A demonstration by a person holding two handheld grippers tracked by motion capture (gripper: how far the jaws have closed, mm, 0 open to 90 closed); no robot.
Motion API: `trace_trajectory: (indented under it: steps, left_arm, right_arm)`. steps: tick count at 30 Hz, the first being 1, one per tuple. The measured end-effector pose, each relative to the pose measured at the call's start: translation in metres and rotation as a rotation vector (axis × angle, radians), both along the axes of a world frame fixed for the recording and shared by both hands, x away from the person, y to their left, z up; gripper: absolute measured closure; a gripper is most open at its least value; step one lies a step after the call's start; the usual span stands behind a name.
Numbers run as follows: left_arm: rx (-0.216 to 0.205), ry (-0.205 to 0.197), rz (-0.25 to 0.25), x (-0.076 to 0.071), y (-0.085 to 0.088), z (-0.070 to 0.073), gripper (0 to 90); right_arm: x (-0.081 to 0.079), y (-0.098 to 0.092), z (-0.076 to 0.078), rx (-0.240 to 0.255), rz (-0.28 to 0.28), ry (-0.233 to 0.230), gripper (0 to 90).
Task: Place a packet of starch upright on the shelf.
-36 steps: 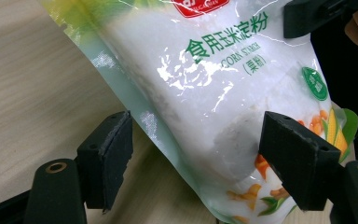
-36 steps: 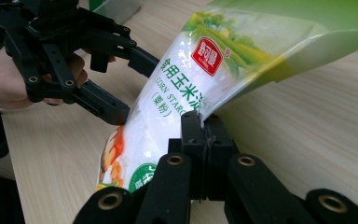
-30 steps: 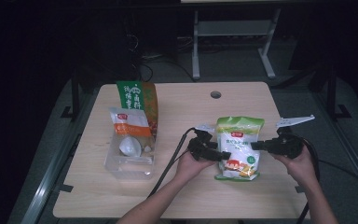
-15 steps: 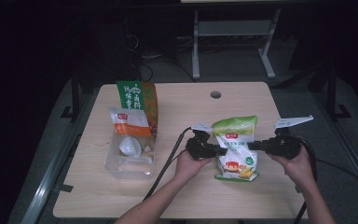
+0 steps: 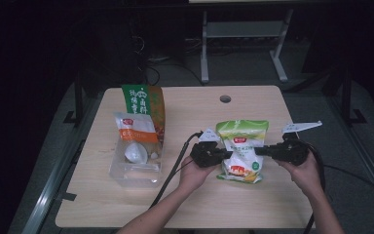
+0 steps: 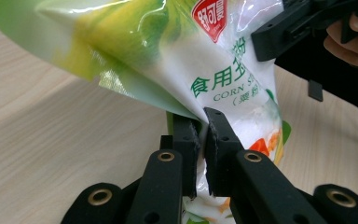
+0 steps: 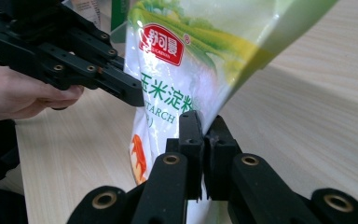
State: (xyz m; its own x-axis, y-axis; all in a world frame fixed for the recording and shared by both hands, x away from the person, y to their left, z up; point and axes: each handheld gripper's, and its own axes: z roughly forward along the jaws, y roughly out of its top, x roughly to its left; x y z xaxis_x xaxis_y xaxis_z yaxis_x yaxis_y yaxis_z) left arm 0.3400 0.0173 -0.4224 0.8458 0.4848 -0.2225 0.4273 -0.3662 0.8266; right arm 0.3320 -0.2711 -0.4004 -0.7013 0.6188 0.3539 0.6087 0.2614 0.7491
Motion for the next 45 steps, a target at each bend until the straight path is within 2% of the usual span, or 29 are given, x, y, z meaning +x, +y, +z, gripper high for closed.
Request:
trace_trajectory:
  steps: [9,14,15,16,17,21,25,31,39,41,45]
  left_arm:
    - [0.020,-0.040,-0.020,-0.005,-0.002,0.002,85.0]
    - [0.021,-0.043,-0.024,-0.005,-0.002,0.002,85.0]
    - [0.019,-0.040,-0.023,-0.005,-0.002,0.002,84.9]
    - [0.017,-0.037,-0.020,-0.005,-0.002,0.001,84.9]
    - [0.017,-0.040,-0.021,-0.005,-0.002,0.001,84.9]
    - [0.010,-0.030,-0.029,-0.005,0.002,0.001,83.7]
    - [0.018,-0.041,-0.025,-0.009,0.007,0.004,79.3]
    - [0.028,-0.058,-0.007,-0.017,0.020,0.005,66.7]
    - [0.040,-0.070,-0.008,-0.028,0.038,0.009,60.7]
    - [0.035,-0.063,-0.006,-0.032,0.041,0.009,57.0]
    - [0.038,-0.075,-0.021,-0.039,0.047,0.012,55.3]
  right_arm:
    - [0.009,0.000,-0.006,0.035,-0.003,0.020,78.8]
    - [0.011,0.002,-0.007,0.063,0.013,0.026,74.9]
    - [0.012,0.004,-0.007,0.064,0.020,0.025,75.2]
    - [0.011,0.008,-0.007,0.046,0.019,0.017,81.5]
    - [0.011,0.009,-0.007,0.040,0.020,0.014,83.6]
    - [0.009,0.010,-0.005,0.033,0.022,0.018,88.1]
    - [0.003,0.012,0.000,0.022,0.026,0.002,89.3]
    - [-0.006,0.017,0.007,0.013,0.035,-0.032,89.7]
    - [-0.015,0.024,0.019,0.008,0.031,-0.081,89.9]
    - [-0.015,0.025,0.021,0.005,0.030,-0.086,89.9]
    - [-0.016,0.028,0.027,-0.013,0.025,-0.090,89.9]
